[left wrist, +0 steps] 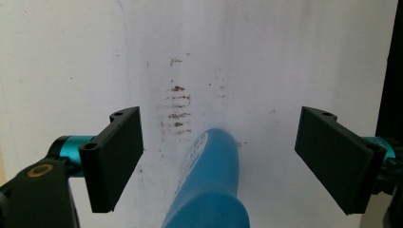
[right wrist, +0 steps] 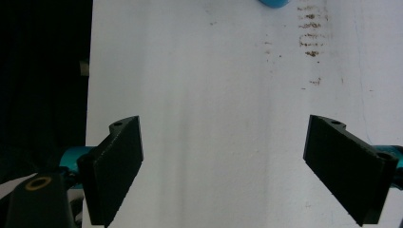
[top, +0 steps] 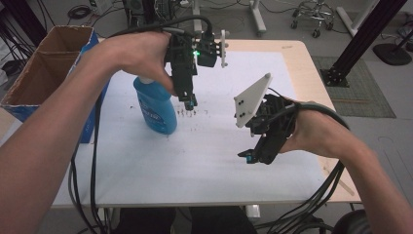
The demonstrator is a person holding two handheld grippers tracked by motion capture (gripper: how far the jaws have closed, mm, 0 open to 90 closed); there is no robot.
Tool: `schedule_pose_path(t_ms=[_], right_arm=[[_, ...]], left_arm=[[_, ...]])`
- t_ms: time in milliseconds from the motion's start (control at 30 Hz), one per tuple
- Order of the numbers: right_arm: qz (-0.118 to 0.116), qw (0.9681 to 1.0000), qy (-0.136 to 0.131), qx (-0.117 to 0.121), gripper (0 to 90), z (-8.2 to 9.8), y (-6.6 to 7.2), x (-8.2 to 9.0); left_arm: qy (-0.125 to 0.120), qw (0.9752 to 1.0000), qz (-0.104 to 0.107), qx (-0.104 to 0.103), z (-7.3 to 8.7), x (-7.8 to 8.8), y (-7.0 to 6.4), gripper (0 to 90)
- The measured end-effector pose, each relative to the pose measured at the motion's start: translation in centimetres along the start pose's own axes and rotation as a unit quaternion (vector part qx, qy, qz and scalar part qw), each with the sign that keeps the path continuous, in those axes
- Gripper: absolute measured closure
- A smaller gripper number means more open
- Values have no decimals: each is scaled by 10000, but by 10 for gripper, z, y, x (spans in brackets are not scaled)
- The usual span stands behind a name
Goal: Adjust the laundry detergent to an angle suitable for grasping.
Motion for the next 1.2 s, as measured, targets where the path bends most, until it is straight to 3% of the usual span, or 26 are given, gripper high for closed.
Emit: schedule_pose_path(t_ms=[700, 1200], right_arm=[[-18, 9999, 143, -9, 122, 3, -1, -5], [18, 9999, 118, -35, 123, 3, -2, -3]], left_arm=[[43, 10000, -26, -48, 1, -2, 1, 165], [26, 9999, 85, -124, 0, -3, -1, 164]])
Point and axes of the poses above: each handheld gripper's, and its own axes: x roughly backward along the jaws, z roughly out of its underside, y roughly to its left, the point moved 10 cm from there along -x, roughly forward along the jaws, and after that the axes turned 6 degrees about x, right-handed, at the moved point
